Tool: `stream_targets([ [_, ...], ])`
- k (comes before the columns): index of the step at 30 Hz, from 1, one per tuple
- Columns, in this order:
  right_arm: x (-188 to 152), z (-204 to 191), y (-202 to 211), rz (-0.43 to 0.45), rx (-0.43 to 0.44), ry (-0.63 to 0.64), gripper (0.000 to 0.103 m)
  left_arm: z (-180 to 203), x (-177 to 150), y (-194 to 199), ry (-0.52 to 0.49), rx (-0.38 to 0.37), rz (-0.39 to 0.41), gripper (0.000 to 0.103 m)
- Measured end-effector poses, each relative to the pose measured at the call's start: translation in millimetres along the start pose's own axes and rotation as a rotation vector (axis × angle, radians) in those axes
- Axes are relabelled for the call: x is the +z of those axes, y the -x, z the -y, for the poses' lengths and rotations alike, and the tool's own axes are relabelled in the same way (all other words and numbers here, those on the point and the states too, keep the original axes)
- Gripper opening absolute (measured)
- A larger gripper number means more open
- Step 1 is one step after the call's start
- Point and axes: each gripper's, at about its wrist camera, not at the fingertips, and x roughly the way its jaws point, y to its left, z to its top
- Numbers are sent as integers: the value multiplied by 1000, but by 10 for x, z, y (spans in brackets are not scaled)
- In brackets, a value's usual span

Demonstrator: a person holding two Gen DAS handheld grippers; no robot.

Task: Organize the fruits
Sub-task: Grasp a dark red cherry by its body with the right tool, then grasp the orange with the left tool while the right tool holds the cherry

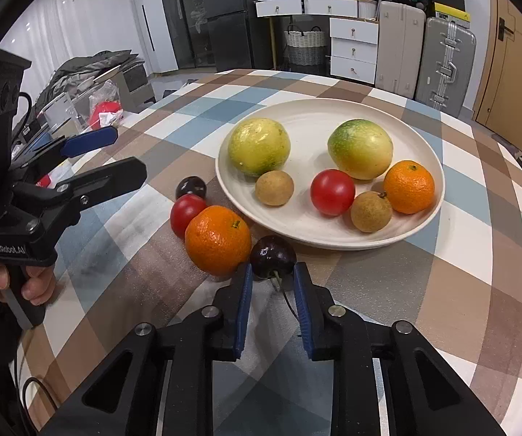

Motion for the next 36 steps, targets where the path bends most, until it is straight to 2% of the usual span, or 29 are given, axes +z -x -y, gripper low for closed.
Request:
stream_targets([
  [12, -88, 112, 154, 4, 12, -5, 19, -11, -1, -61, 5, -17, -29, 102],
  [14, -89, 140, 165, 6, 10, -17, 20, 0, -9, -77, 1, -35, -38, 102],
  [16, -84, 143, 154, 6, 8, -21, 28, 36, -18, -75, -8, -62, -43, 102],
  [19, -72, 109, 109, -1, 1, -12, 34, 113, -32, -55, -33, -103, -39, 102],
  [26, -25, 20, 8, -10, -1, 13, 34, 248, -71, -72, -69, -200, -76, 102],
  [28, -28, 15, 10, -8, 12, 18, 27, 293, -82, -79, -81, -224, -88, 101],
  [32, -31, -5, 62, 11, 11, 30, 27, 395, -121, -102, -121, -251, -121, 95],
  [36, -47, 59, 141, 27, 8, 6, 27, 518, -163, -156, -160, -265, -174, 80],
])
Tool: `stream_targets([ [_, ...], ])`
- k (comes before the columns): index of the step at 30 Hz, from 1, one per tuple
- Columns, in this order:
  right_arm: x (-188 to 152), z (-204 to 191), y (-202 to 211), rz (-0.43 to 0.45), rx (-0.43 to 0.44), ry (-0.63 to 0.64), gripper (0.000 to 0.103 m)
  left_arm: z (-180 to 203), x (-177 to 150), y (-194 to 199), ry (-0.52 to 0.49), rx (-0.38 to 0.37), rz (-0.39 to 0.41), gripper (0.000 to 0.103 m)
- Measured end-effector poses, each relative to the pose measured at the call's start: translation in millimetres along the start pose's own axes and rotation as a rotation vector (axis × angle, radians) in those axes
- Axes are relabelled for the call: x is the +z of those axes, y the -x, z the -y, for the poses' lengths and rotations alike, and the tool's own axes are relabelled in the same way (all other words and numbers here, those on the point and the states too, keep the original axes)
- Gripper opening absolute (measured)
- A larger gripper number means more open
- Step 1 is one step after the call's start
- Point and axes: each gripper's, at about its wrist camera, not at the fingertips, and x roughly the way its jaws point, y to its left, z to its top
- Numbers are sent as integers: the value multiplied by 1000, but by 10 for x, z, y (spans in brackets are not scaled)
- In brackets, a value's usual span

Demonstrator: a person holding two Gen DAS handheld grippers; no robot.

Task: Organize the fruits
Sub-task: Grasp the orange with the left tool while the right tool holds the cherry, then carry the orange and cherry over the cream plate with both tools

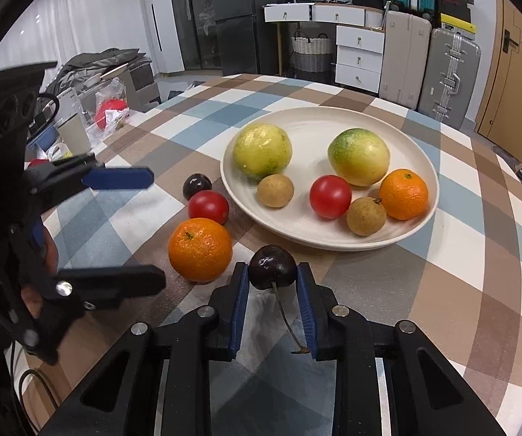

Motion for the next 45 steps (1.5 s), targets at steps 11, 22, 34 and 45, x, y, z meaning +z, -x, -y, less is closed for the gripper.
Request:
stream_targets([
  [11, -16, 64, 7, -11, -37, -21, 27, 60, 6, -223, 27, 41, -98, 62],
  [22, -31, 80, -9, -13, -16, -32, 27, 196, 62, -331, 43, 76, -104, 39],
  [34, -14, 126, 196, 80, 3, -59, 27, 230, 100, -166, 29, 93, -24, 38],
  [45, 45, 188, 402, 191, -6, -92, 27, 95, 235, 63, 59, 119, 79, 38],
])
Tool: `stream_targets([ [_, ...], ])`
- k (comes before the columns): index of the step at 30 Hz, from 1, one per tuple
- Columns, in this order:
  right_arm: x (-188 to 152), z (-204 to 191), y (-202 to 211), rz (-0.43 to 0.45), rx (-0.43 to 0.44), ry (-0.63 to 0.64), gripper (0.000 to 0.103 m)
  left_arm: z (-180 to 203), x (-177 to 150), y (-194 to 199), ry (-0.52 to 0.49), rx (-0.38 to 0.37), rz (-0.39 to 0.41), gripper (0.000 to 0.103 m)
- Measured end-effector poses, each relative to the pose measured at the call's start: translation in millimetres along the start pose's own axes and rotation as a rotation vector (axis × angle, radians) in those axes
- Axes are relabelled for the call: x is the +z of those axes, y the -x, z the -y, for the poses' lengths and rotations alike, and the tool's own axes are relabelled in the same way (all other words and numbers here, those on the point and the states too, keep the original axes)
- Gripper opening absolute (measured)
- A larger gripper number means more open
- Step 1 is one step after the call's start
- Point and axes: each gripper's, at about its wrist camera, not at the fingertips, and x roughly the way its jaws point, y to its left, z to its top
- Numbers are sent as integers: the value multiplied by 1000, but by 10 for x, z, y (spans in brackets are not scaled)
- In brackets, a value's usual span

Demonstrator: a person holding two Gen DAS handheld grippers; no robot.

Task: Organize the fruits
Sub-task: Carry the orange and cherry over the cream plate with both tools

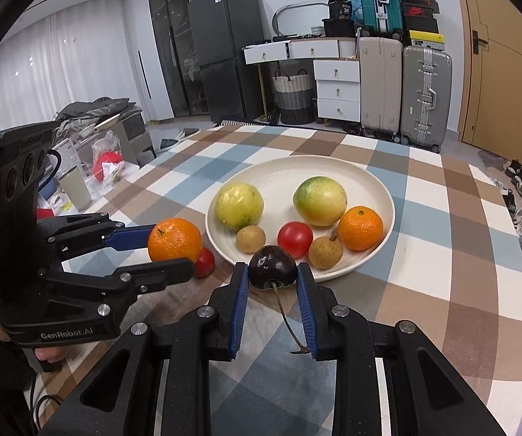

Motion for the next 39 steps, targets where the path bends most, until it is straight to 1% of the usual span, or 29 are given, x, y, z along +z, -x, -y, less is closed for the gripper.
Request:
stream_targets([
  [8, 30, 74, 38, 43, -6, -41, 27, -107, 177, 98, 16, 19, 64, 38],
  [18, 192, 172, 134, 74, -69, -123, 27, -316, 439, 221, 55, 52, 111, 38],
  [20, 230, 206, 146, 78, -93, -140, 27, -366, 505, 233, 66, 52, 117, 38],
  [22, 260, 247, 131, 62, -107, -161, 27, -412, 569, 229, 73, 56, 119, 38],
  [24, 277, 271, 122, 51, -138, -165, 27, -448, 622, 211, 78, 63, 116, 38],
  [29, 308, 369, 38, 4, -161, -198, 27, -521, 727, 145, 96, 68, 109, 38],
  [31, 333, 388, -3, -4, -150, -204, 27, -539, 768, 92, 100, 66, 105, 38],
  [33, 367, 374, -67, -17, -159, -191, 27, -549, 806, 16, 98, 65, 91, 38],
  [39, 420, 351, -317, -48, -145, -170, 27, -578, 866, -216, 66, 67, 72, 38],
])
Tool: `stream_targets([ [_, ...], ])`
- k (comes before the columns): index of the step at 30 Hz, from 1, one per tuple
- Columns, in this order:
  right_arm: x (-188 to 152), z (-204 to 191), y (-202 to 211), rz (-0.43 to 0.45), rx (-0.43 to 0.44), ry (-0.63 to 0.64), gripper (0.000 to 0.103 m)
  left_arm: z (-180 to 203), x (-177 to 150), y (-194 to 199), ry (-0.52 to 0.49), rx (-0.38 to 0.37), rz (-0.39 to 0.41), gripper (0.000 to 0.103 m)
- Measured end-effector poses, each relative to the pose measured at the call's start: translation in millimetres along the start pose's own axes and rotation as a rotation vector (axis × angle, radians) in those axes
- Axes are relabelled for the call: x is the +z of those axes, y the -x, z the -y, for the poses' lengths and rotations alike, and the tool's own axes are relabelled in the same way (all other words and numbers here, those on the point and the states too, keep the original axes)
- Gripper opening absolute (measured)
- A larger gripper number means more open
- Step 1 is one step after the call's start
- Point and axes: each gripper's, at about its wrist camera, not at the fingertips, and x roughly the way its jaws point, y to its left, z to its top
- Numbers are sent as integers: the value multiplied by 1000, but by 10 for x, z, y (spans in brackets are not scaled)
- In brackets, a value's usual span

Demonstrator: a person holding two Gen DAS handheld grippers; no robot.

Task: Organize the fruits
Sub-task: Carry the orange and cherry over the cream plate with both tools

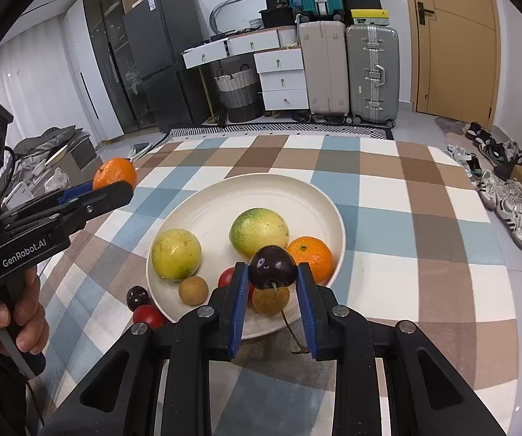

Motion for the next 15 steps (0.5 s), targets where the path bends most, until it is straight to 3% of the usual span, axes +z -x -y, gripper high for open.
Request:
stream_targets([
  [10, 174, 63, -88, -40, -63, 16, 27, -60, 24, -427, -25, 14, -55, 38],
  [15, 291, 46, -90, -42, -52, 41, 27, -72, 11, -595, -57, 31, -78, 38],
])
